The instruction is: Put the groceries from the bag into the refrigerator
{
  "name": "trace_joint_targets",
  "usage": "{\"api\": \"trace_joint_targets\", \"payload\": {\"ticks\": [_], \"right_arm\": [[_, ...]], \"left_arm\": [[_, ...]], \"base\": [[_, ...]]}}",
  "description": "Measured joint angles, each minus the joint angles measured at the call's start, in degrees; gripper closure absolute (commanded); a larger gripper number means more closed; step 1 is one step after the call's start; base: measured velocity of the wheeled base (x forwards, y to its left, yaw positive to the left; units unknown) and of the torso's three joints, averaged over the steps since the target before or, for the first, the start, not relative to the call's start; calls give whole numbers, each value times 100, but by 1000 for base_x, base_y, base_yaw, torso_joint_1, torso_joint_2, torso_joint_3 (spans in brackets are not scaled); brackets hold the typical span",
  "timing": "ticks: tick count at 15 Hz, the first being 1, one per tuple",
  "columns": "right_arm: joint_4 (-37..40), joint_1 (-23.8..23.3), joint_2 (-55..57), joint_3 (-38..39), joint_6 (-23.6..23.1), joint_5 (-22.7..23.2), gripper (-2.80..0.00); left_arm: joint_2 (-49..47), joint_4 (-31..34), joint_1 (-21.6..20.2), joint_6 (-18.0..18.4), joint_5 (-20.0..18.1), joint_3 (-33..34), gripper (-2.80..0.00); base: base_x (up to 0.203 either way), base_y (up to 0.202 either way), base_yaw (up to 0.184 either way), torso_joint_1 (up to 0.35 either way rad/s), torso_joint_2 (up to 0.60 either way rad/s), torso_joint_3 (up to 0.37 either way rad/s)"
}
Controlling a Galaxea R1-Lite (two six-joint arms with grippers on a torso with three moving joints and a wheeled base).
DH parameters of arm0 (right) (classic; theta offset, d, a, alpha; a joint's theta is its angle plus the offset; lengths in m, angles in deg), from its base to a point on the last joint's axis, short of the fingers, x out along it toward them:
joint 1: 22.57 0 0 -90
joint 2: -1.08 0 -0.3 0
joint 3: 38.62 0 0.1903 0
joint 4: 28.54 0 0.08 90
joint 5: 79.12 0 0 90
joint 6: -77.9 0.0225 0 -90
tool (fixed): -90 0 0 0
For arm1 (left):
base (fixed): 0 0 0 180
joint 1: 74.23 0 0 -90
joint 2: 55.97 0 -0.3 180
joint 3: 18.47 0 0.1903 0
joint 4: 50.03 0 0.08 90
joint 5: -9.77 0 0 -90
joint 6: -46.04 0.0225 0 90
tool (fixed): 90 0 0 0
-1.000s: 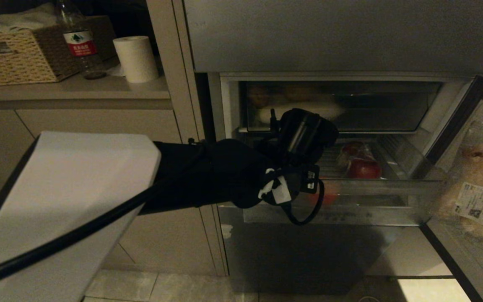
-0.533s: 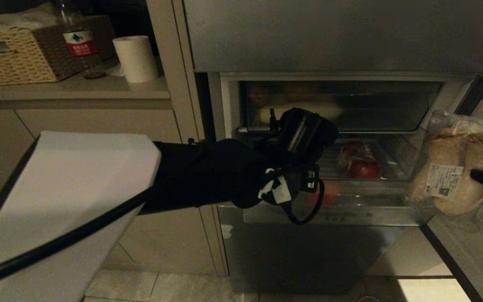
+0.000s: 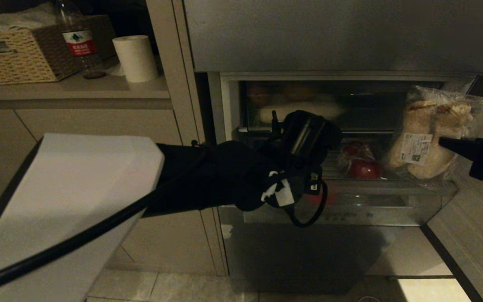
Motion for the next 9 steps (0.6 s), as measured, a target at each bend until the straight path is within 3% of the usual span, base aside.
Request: {"api": "trace_joint_targets", "payload": {"ticks": [6, 7, 9], "right_arm": [[-49, 158, 451, -70, 8, -33, 0], [-101, 184, 502, -70, -2, -33, -280], [-281, 230, 619, -70, -189, -31, -280]], "left_arm": [[163, -64, 5, -28, 179, 0, 0], [214, -69, 2, -30, 185, 0, 0], [303, -64, 0, -27, 187, 0, 0]], "base": [[0, 0, 0, 0, 0, 0], [0, 0, 0, 0, 0, 0], [0, 0, 0, 0, 0, 0]]}}
